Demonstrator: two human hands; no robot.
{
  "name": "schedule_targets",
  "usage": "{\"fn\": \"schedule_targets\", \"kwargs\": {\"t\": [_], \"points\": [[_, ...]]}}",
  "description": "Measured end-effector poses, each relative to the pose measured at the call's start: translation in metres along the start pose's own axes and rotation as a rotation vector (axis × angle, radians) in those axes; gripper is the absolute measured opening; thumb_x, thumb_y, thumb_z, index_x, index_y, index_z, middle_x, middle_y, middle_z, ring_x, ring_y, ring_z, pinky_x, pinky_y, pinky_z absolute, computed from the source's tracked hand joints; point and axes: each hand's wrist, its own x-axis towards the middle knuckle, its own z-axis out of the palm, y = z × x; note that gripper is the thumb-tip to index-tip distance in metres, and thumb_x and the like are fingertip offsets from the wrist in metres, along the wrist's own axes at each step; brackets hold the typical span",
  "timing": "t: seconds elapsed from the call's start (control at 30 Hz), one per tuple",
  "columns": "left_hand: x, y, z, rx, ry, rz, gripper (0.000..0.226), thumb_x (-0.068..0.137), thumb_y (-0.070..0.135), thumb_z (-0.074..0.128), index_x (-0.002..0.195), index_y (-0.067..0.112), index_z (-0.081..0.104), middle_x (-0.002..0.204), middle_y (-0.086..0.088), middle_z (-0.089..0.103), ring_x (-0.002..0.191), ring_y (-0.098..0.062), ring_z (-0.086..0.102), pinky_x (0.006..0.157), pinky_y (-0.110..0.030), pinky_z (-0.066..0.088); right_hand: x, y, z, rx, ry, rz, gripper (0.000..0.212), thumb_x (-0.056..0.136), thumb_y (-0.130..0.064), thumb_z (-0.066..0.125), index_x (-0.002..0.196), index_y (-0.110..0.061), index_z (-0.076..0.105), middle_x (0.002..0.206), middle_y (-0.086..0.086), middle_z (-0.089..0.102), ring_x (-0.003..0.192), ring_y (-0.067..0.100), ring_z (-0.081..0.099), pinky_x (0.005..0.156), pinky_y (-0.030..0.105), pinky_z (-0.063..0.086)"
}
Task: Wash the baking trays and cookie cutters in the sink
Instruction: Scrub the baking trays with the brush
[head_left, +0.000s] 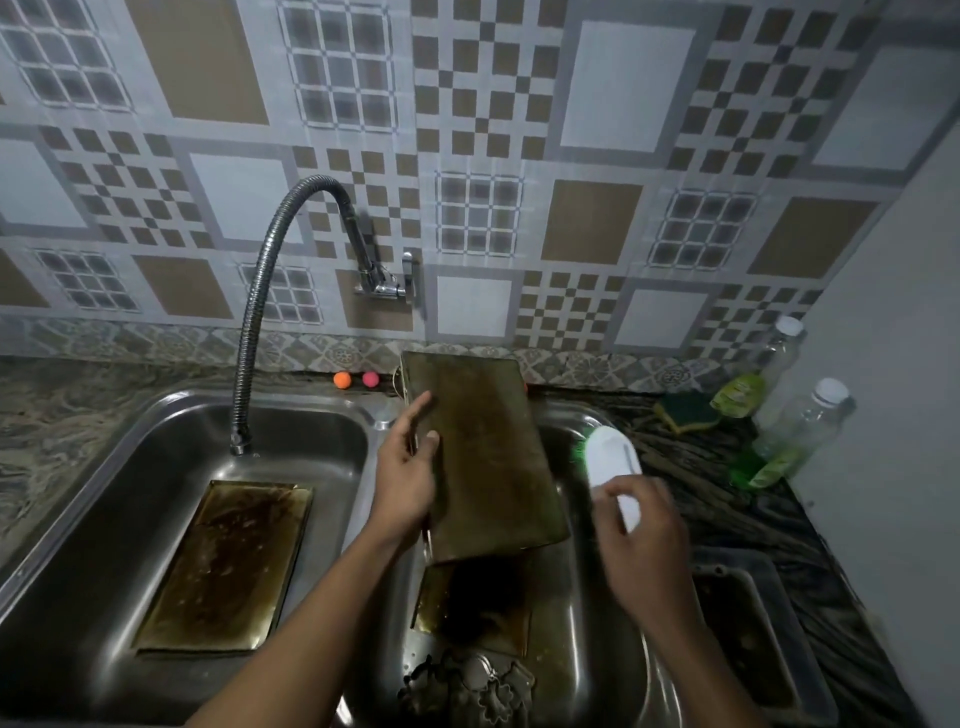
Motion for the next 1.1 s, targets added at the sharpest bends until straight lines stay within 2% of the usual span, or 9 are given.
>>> {"fn": "schedule_targets", "kwargs": {"t": [0.1, 0.2, 0.3, 0.43, 0.6, 0.7, 0.9, 1.0, 1.1], "points": [[-0.003, -0.011, 0.001, -0.015, 0.012, -0.035, 0.039, 0.101, 0.007, 0.047, 0.127, 0.033, 0.061, 0.129, 0.008, 0.060, 0.126, -0.021, 0.054, 0.110, -0.041, 0.043, -0.005, 0.030, -0.031, 0.002, 0.106, 0.115, 0.011, 0.091, -0.013, 0.062, 0.098, -0.020, 0.058, 0.106, 0.004, 0.061, 0.100, 0.024, 0.058, 0.078, 0.028, 0.040], [-0.009, -0.020, 0.004, -0.005, -0.002, -0.021, 0.039, 0.103, 0.012, 0.046, 0.133, 0.034, 0.056, 0.132, 0.005, 0.057, 0.127, -0.018, 0.053, 0.111, -0.046, 0.041, -0.015, 0.064, -0.066, -0.056, 0.156, 0.254, 0.022, 0.095, -0.017, 0.056, 0.117, -0.016, 0.054, 0.124, 0.010, 0.059, 0.110, 0.027, 0.055, 0.085, 0.033, 0.043], [-0.009, -0.027, 0.007, -0.005, 0.002, -0.050, 0.041, 0.102, 0.016, 0.047, 0.136, 0.038, 0.053, 0.141, -0.020, 0.051, 0.131, -0.046, 0.043, 0.109, -0.065, 0.032, -0.026, 0.097, -0.089, -0.186, 0.134, 0.328, 0.029, 0.097, -0.020, 0.054, 0.126, -0.014, 0.055, 0.132, 0.011, 0.057, 0.116, 0.031, 0.054, 0.092, 0.039, 0.046], [-0.014, -0.030, 0.009, 0.051, -0.038, -0.042, 0.051, 0.097, 0.016, 0.058, 0.134, 0.049, 0.050, 0.146, 0.010, 0.045, 0.134, -0.036, 0.045, 0.108, -0.061, 0.038, -0.040, 0.130, -0.096, -0.289, 0.044, 0.398, 0.029, 0.096, -0.019, 0.055, 0.123, -0.011, 0.061, 0.125, 0.015, 0.062, 0.111, 0.032, 0.059, 0.087, 0.033, 0.046], [-0.010, -0.036, 0.008, 0.068, -0.051, -0.107, 0.051, 0.097, 0.022, 0.059, 0.129, 0.060, 0.047, 0.142, -0.021, 0.051, 0.131, -0.057, 0.034, 0.100, -0.070, 0.032, -0.049, 0.143, -0.085, -0.270, -0.062, 0.474, 0.030, 0.097, -0.023, 0.053, 0.124, -0.014, 0.061, 0.126, 0.014, 0.062, 0.112, 0.031, 0.059, 0.089, 0.038, 0.050], [-0.015, -0.029, 0.009, 0.026, -0.012, -0.046, 0.047, 0.098, 0.018, 0.057, 0.125, 0.056, 0.054, 0.145, 0.006, 0.049, 0.136, -0.032, 0.045, 0.110, -0.057, 0.037, -0.049, 0.140, -0.082, -0.267, -0.070, 0.510, 0.030, 0.097, -0.025, 0.053, 0.124, -0.015, 0.061, 0.127, 0.014, 0.062, 0.112, 0.032, 0.059, 0.089, 0.039, 0.051], [-0.019, -0.020, 0.008, 0.058, -0.056, 0.041, 0.047, 0.101, 0.012, 0.049, 0.140, 0.039, 0.047, 0.145, 0.017, 0.045, 0.129, 0.012, 0.041, 0.115, -0.030, 0.034, -0.007, 0.070, -0.083, -0.121, 0.059, 0.331, 0.028, 0.096, -0.017, 0.057, 0.122, -0.008, 0.063, 0.126, 0.011, 0.062, 0.113, 0.023, 0.056, 0.091, 0.029, 0.040], [-0.025, -0.012, 0.018, 0.011, -0.069, 0.057, 0.053, 0.101, 0.003, 0.045, 0.148, 0.024, 0.035, 0.134, 0.028, 0.042, 0.109, 0.033, 0.040, 0.094, -0.001, 0.039, 0.025, 0.024, -0.052, 0.010, 0.056, 0.190, 0.024, 0.094, -0.015, 0.059, 0.117, -0.011, 0.067, 0.116, 0.004, 0.066, 0.106, 0.015, 0.057, 0.090, 0.025, 0.040], [-0.033, -0.005, 0.027, -0.006, -0.132, 0.070, 0.054, 0.101, -0.001, 0.044, 0.149, 0.018, 0.032, 0.125, 0.031, 0.040, 0.101, 0.036, 0.042, 0.080, 0.007, 0.036, 0.052, -0.006, -0.008, 0.042, -0.030, 0.108, 0.027, 0.096, -0.021, 0.057, 0.120, -0.014, 0.066, 0.120, -0.001, 0.066, 0.112, 0.015, 0.059, 0.090, 0.022, 0.041]]}}
